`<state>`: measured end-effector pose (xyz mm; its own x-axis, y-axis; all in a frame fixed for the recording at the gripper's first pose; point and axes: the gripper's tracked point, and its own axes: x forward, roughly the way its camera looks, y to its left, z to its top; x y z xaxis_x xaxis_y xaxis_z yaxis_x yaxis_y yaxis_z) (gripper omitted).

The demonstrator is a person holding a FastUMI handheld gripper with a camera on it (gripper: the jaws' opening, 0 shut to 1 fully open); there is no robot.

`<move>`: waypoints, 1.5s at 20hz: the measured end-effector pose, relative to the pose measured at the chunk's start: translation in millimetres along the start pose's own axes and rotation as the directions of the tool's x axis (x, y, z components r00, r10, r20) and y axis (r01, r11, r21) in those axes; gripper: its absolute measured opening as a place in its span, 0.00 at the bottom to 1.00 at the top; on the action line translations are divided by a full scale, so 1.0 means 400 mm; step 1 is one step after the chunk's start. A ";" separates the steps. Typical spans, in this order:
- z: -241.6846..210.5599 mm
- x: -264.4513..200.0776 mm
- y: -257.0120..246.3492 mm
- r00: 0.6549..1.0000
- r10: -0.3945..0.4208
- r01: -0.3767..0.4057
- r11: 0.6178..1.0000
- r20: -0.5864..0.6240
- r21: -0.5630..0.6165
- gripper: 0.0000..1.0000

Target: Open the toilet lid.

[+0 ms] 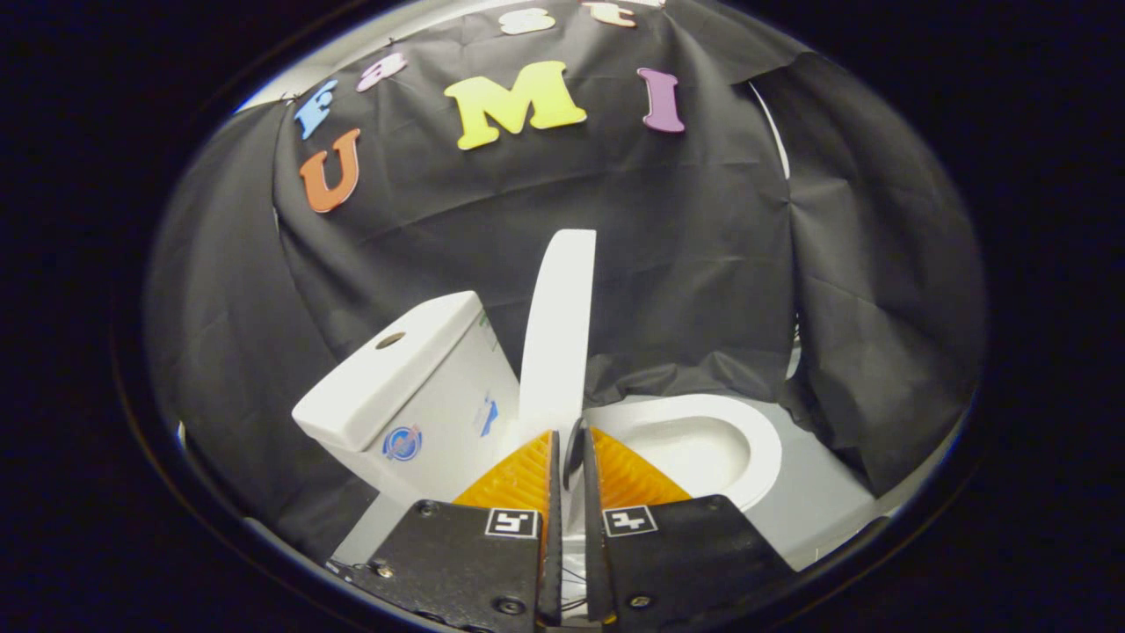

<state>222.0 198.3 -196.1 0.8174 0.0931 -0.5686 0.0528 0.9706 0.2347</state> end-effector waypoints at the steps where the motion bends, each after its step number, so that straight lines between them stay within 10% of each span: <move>1: -0.002 0.004 0.016 1.000 0.011 -0.011 1.000 0.000 -0.005 0.14; 30: -0.052 0.031 0.247 0.987 0.155 -0.161 0.976 -0.051 -0.148 0.19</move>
<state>225.4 299.9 -196.5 0.7851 0.2536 -0.5650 -0.1651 0.9650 0.2036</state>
